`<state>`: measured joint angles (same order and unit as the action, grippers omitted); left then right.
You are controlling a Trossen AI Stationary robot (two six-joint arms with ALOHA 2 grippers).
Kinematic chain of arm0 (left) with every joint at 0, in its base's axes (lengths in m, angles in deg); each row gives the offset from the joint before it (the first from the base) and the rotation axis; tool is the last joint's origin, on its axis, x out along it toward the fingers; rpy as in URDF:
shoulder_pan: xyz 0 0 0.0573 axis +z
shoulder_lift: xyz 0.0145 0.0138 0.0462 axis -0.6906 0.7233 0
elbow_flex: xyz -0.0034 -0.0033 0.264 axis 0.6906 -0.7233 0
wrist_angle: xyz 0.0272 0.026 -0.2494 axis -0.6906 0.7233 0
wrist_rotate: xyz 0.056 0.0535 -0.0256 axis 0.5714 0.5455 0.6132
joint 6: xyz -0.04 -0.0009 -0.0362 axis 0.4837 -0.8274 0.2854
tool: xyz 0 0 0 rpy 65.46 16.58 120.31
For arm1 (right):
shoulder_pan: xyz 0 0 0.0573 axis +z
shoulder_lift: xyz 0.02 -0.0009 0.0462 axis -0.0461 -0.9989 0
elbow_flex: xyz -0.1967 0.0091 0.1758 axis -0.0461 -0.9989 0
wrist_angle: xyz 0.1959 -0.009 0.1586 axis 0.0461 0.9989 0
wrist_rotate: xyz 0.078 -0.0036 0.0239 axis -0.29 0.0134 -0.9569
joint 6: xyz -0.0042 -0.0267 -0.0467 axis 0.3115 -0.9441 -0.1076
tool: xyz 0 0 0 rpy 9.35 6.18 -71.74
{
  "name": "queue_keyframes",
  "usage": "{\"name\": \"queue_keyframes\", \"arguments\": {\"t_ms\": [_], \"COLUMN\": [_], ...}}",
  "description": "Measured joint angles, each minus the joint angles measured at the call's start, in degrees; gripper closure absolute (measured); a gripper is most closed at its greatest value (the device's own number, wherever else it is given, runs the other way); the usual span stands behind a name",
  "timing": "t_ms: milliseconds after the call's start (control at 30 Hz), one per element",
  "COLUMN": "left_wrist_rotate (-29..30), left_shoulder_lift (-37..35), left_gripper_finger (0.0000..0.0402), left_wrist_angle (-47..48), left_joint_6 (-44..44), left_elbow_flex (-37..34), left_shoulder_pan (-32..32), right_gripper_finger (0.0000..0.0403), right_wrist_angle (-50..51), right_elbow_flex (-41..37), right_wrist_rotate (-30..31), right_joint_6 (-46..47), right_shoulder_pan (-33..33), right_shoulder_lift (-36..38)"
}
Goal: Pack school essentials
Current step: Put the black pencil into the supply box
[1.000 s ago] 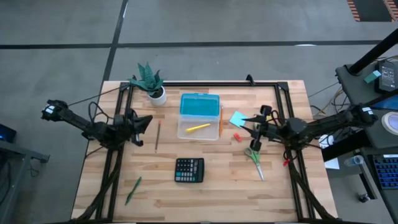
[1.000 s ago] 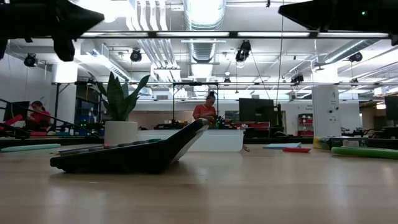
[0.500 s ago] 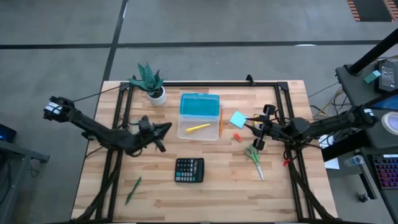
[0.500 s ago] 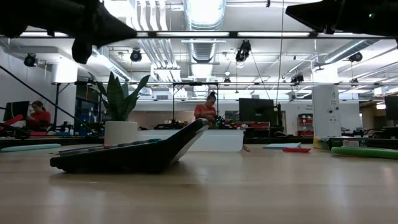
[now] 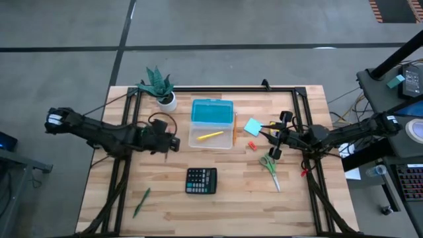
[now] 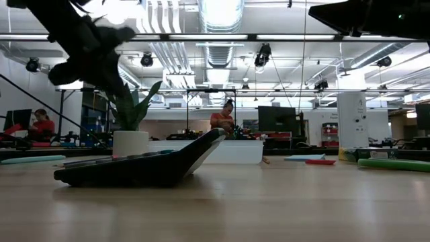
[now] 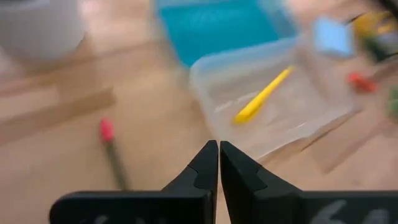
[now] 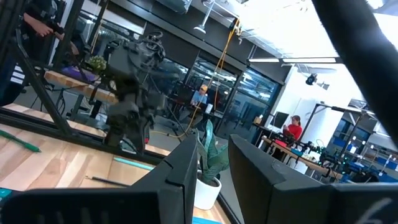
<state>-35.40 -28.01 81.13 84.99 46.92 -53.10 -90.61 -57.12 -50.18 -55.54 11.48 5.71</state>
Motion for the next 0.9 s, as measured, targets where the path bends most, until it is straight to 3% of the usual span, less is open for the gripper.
{"name": "queue_keyframes", "arguments": {"t_ms": [200, 400, 733, 900], "left_wrist_rotate": [-10.52, -12.49, -20.17, -21.65], "left_shoulder_lift": [6.67, 14.32, 22.29, 24.25], "left_gripper_finger": [0.0402, 0.0402, 0.0397, 0.0350], "left_wrist_angle": [2.31, 5.51, 6.09, 5.95], "left_joint_6": [0.18, -0.02, -0.16, -1.62], "left_elbow_flex": [0.62, 1.64, 2.98, 2.98], "left_shoulder_pan": [8.16, 13.35, 14.59, 14.62], "right_gripper_finger": [0.0320, 0.0327, 0.0324, 0.0328], "right_wrist_angle": [0.00, 0.07, 0.24, 0.24], "right_elbow_flex": [0.00, 0.00, 0.00, 0.00], "right_wrist_rotate": [0.00, 0.02, 0.02, 0.04], "right_joint_6": [-0.18, -0.52, -1.14, -1.21], "right_shoulder_pan": [0.00, 0.00, 0.00, 0.00], "right_shoulder_lift": [0.00, -0.01, -0.07, -0.07]}}
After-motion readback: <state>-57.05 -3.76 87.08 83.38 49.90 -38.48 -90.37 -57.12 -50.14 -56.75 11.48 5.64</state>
